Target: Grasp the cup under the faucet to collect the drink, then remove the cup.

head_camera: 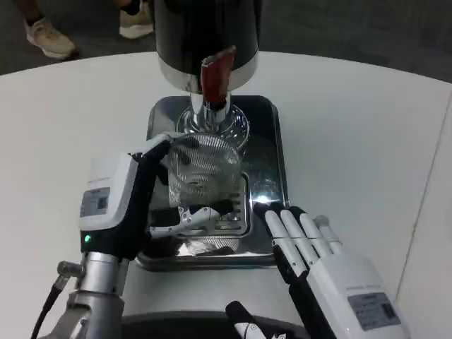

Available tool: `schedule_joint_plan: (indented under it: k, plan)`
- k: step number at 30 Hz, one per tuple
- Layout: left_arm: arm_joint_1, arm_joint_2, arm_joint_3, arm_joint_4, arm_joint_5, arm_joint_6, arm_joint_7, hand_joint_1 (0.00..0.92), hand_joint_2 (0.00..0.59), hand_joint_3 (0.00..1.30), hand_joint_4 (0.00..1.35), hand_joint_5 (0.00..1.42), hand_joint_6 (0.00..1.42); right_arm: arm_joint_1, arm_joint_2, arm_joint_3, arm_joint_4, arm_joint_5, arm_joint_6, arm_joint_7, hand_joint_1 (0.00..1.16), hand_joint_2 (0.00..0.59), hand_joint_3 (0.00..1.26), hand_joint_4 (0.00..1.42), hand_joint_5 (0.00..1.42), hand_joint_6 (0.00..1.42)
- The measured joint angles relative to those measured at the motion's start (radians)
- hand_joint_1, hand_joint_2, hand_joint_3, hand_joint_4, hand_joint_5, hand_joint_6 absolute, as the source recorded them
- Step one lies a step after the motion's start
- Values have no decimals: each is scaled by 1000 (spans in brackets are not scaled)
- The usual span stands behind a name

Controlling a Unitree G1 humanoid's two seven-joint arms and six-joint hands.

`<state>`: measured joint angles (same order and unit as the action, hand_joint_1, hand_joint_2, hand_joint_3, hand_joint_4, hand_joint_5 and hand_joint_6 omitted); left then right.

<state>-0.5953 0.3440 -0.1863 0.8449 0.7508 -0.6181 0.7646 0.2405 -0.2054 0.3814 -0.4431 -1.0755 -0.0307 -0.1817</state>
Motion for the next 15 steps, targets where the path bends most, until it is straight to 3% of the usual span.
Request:
schedule_joint_plan:
  k: [10, 13, 15]
  plan:
    - [-71, -15, -58, 91, -3, 0, 32, 621, 116, 957, 1062, 1278, 1411, 5, 2, -7, -10, 3, 5, 2, 323, 328, 18, 0, 0, 13]
    - [-78, -14, -69, 104, -6, -1, 43, 605, 105, 942, 1010, 1220, 1346, 5, 3, -11, -12, 4, 10, 2, 324, 328, 21, 0, 0, 14]
    - [-79, -12, -74, 107, -9, -1, 44, 559, 69, 879, 910, 1125, 1229, 5, 5, -12, -12, 7, 12, 3, 324, 328, 22, 0, 0, 15]
